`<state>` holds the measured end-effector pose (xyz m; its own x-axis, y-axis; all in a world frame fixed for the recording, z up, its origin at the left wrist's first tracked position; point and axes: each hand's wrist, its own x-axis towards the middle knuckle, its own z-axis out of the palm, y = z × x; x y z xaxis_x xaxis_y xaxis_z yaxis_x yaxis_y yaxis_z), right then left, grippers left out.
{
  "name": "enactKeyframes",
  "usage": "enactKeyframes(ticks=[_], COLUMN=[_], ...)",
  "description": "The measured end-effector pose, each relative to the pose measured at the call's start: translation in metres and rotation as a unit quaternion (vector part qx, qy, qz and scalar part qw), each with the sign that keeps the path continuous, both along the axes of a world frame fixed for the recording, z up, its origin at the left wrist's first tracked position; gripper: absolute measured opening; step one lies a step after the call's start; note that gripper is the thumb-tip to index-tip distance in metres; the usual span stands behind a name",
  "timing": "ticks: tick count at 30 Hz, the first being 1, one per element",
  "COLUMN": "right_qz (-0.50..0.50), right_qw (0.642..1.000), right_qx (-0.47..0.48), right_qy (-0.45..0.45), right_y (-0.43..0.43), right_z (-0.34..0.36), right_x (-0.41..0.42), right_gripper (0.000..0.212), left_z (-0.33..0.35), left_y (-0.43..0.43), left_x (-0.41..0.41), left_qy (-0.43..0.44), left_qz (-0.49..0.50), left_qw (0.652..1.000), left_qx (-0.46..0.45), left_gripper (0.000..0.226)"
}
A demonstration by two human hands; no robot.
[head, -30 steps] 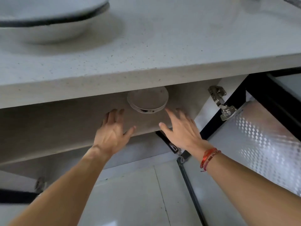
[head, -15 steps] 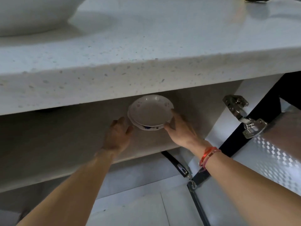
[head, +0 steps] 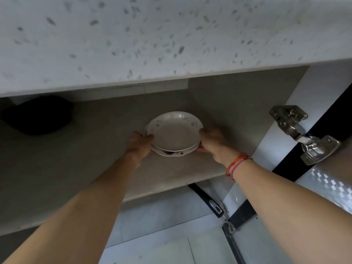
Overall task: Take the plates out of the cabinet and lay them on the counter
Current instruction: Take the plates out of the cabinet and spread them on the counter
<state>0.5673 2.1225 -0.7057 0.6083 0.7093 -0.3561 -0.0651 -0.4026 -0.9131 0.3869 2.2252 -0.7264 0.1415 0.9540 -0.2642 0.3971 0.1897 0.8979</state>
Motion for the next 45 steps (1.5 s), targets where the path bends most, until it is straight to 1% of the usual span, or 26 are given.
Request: enactKeyframes(ticks=[3,5,7,11,17,19,25,27,30,32,35,39,42,45], right_qz=[-0.005,0.007,0.015,0.018,0.002,0.002,0.000,-0.005,-0.003,0.006,0.005,-0.002,0.000,0.002], right_qw=[0.998,0.997,0.997,0.996,0.996,0.996,0.996,0.996,0.996,0.996,0.995,0.994,0.992,0.988], right_qx=[0.015,0.011,0.002,0.017,0.017,0.021,0.034,0.032,0.024,0.012,-0.008,-0.044,-0.070,-0.099], right_qy=[0.064,0.081,0.078,0.084,0.087,0.087,0.088,0.089,0.085,0.086,0.098,0.098,0.108,0.116], right_y=[0.001,0.000,0.000,0.000,0.000,-0.003,-0.018,-0.026,-0.044,-0.060,-0.085,-0.122,-0.149,-0.179], right_z=[-0.004,-0.004,-0.006,-0.004,-0.007,-0.005,0.012,0.018,0.028,0.036,0.051,0.080,0.103,0.124], right_x=[0.001,0.001,0.003,0.003,0.000,-0.001,-0.006,-0.011,-0.021,-0.027,-0.039,-0.059,-0.071,-0.083], right_gripper=[0.030,0.028,0.028,0.026,0.031,0.032,0.015,0.012,0.012,0.014,0.014,0.003,0.010,0.009], left_z=[0.002,0.002,0.003,0.004,-0.002,-0.003,0.016,0.025,0.037,0.046,0.066,0.093,0.118,0.139], left_y=[-0.003,-0.004,-0.004,-0.006,-0.007,-0.007,-0.024,-0.033,-0.049,-0.064,-0.090,-0.123,-0.152,-0.179], left_x=[0.003,0.003,0.003,0.005,0.001,-0.001,-0.008,-0.013,-0.027,-0.036,-0.050,-0.069,-0.084,-0.100], left_qy=[-0.023,-0.052,-0.079,-0.102,-0.096,-0.097,-0.124,-0.127,-0.122,-0.111,-0.101,-0.066,-0.057,-0.035], left_qz=[-0.002,-0.002,-0.002,0.003,-0.002,-0.004,-0.008,0.001,0.012,0.011,0.042,0.047,0.039,0.029], left_qw=[1.000,0.998,0.996,0.994,0.995,0.995,0.992,0.991,0.992,0.993,0.992,0.994,0.993,0.993], left_qx=[-0.007,-0.024,-0.038,-0.036,-0.029,-0.032,-0.027,-0.026,-0.040,-0.045,-0.063,-0.071,-0.097,-0.110], left_gripper=[0.026,0.024,0.026,0.024,0.021,0.024,0.025,0.022,0.013,0.017,0.023,0.018,0.018,0.022])
